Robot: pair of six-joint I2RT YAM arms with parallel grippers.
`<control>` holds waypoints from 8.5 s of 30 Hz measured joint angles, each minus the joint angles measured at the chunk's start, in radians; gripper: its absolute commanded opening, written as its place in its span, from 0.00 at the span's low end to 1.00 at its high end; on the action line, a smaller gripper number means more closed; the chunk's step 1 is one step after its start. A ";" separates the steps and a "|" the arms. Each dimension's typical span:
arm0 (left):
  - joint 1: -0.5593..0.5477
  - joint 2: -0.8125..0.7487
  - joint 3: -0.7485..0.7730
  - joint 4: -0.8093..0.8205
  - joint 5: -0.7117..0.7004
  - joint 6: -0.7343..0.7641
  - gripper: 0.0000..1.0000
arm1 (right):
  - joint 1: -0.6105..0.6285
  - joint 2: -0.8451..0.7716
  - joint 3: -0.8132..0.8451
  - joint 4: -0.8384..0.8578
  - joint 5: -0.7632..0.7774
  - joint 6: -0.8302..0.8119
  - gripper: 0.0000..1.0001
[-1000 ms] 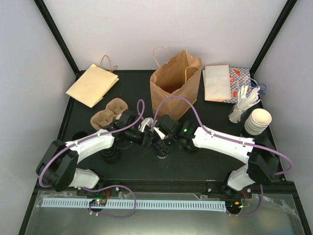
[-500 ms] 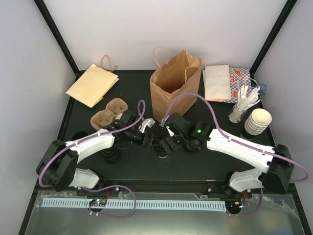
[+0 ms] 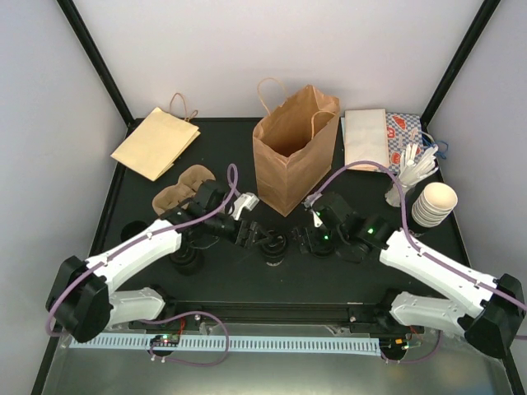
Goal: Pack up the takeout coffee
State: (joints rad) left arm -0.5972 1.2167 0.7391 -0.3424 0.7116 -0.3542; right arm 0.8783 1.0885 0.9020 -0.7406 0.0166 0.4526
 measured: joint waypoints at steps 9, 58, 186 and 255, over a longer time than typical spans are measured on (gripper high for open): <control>-0.183 -0.043 0.112 -0.128 -0.296 0.065 0.99 | -0.159 -0.076 -0.199 0.184 -0.224 0.138 0.65; -0.401 0.204 0.321 -0.359 -0.676 0.145 0.76 | -0.215 0.067 -0.382 0.600 -0.520 0.246 0.52; -0.388 0.012 0.473 -0.488 -0.739 0.028 0.99 | -0.022 0.064 0.035 0.006 -0.054 -0.003 0.90; -0.085 -0.085 -0.134 0.000 -0.121 -0.185 0.51 | 0.220 0.418 0.263 -0.113 0.128 -0.002 0.75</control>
State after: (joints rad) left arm -0.6827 1.1313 0.6052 -0.3424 0.5903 -0.5388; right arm 1.0985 1.5070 1.1648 -0.8536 0.1444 0.4507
